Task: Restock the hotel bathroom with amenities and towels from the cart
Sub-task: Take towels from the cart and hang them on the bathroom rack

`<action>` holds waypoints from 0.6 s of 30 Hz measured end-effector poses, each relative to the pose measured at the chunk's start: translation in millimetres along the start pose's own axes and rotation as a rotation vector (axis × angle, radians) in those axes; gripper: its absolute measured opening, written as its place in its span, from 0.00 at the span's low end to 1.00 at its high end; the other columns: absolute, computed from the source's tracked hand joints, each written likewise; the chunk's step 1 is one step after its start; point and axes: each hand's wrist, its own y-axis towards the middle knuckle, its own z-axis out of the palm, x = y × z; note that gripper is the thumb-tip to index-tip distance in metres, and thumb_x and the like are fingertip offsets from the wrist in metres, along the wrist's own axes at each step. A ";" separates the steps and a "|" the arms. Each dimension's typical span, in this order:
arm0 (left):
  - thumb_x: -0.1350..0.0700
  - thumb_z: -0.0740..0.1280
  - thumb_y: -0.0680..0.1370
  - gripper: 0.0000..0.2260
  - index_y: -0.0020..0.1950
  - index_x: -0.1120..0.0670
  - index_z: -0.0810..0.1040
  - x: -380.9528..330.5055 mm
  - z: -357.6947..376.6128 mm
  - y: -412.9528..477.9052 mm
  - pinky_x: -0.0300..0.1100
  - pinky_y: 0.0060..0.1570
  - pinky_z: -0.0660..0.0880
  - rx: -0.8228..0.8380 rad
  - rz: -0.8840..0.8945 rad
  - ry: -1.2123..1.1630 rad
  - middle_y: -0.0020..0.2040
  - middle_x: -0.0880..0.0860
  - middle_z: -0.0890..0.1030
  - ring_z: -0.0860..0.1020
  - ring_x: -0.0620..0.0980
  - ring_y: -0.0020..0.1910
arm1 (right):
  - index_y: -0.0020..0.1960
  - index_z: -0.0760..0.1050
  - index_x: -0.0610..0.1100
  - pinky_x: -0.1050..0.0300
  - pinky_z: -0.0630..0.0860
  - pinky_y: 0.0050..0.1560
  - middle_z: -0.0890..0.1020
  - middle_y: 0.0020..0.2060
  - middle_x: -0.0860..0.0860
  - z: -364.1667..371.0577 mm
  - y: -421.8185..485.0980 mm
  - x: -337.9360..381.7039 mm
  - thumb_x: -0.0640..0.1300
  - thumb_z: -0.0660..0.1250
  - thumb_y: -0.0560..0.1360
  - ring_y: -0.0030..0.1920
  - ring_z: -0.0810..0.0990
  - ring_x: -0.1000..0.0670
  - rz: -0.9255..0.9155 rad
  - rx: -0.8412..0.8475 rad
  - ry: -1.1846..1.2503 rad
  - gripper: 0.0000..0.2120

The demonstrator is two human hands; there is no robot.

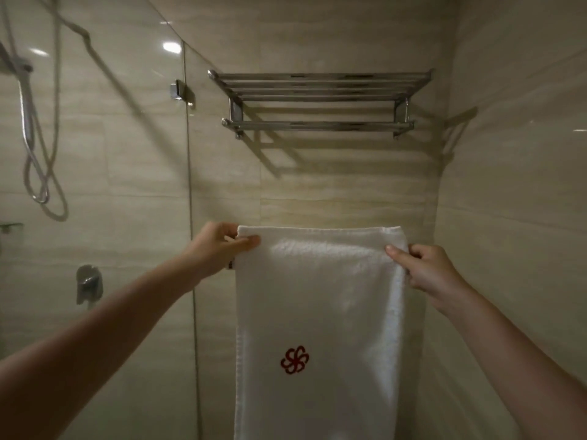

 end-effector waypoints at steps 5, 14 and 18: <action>0.58 0.69 0.74 0.06 0.39 0.60 0.79 1.5 -2.2 76.1 0.33 0.22 0.68 -0.063 -0.040 0.024 0.32 0.54 0.74 0.71 0.48 0.29 | 0.43 0.75 0.34 0.65 0.78 0.29 0.70 0.31 0.45 17.9 84.3 9.0 0.41 0.70 0.73 0.27 0.72 0.54 -0.016 0.049 0.131 0.10; 0.59 0.69 0.75 0.05 0.45 0.61 0.78 4.2 -12.1 186.8 0.37 0.37 0.79 -0.225 -0.073 -0.296 0.24 0.49 0.74 0.73 0.40 0.20 | 0.34 0.76 0.41 0.60 0.80 0.38 0.80 0.24 0.48 62.2 187.8 49.0 0.43 0.69 0.74 0.28 0.79 0.53 -0.077 0.021 0.153 0.11; 0.57 0.66 0.77 0.07 0.43 0.60 0.78 4.0 -27.2 228.8 0.35 0.30 0.78 -0.246 -0.010 -0.268 0.36 0.55 0.80 0.78 0.42 0.25 | 0.45 0.75 0.41 0.56 0.79 0.46 0.83 0.35 0.45 82.0 217.5 74.6 0.41 0.66 0.76 0.36 0.81 0.49 -0.085 0.066 0.311 0.03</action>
